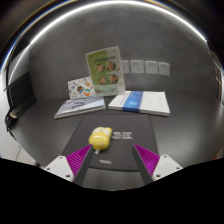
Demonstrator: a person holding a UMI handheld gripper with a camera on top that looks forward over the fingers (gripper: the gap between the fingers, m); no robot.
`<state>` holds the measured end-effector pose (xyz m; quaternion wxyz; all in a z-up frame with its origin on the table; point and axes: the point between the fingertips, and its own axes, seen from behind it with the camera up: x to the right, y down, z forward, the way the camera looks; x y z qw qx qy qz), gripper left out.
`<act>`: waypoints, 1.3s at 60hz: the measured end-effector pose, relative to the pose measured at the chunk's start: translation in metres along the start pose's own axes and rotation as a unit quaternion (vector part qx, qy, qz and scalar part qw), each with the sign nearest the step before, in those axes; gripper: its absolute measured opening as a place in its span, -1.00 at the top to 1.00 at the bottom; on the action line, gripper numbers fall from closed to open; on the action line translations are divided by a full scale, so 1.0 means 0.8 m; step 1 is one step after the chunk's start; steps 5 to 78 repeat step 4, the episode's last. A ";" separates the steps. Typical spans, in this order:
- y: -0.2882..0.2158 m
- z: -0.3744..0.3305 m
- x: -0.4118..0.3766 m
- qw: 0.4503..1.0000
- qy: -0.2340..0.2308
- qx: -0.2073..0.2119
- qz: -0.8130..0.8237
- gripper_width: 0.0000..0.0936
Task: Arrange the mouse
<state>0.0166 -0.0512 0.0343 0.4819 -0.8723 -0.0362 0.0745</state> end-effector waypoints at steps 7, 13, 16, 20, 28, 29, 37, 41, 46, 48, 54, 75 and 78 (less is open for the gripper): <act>0.007 -0.032 0.042 1.000 0.001 0.010 -0.004 -0.80; 0.007 -0.032 0.042 1.000 0.001 0.010 -0.004 -0.80; 0.007 -0.032 0.042 1.000 0.001 0.010 -0.004 -0.80; 0.007 -0.032 0.042 1.000 0.001 0.010 -0.004 -0.80; 0.007 -0.032 0.042 1.000 0.001 0.010 -0.004 -0.80; 0.007 -0.032 0.042 1.000 0.001 0.010 -0.004 -0.80; 0.007 -0.032 0.042 1.000 0.001 0.010 -0.004 -0.80; 0.007 -0.032 0.042 1.000 0.001 0.010 -0.004 -0.80; 0.007 -0.032 0.042 1.000 0.001 0.010 -0.004 -0.80; 0.007 -0.032 0.042 1.000 0.001 0.010 -0.004 -0.80; 0.007 -0.032 0.042 1.000 0.001 0.010 -0.004 -0.80; 0.007 -0.032 0.042 1.000 0.001 0.010 -0.004 -0.80; 0.007 -0.032 0.042 1.000 0.001 0.010 -0.004 -0.80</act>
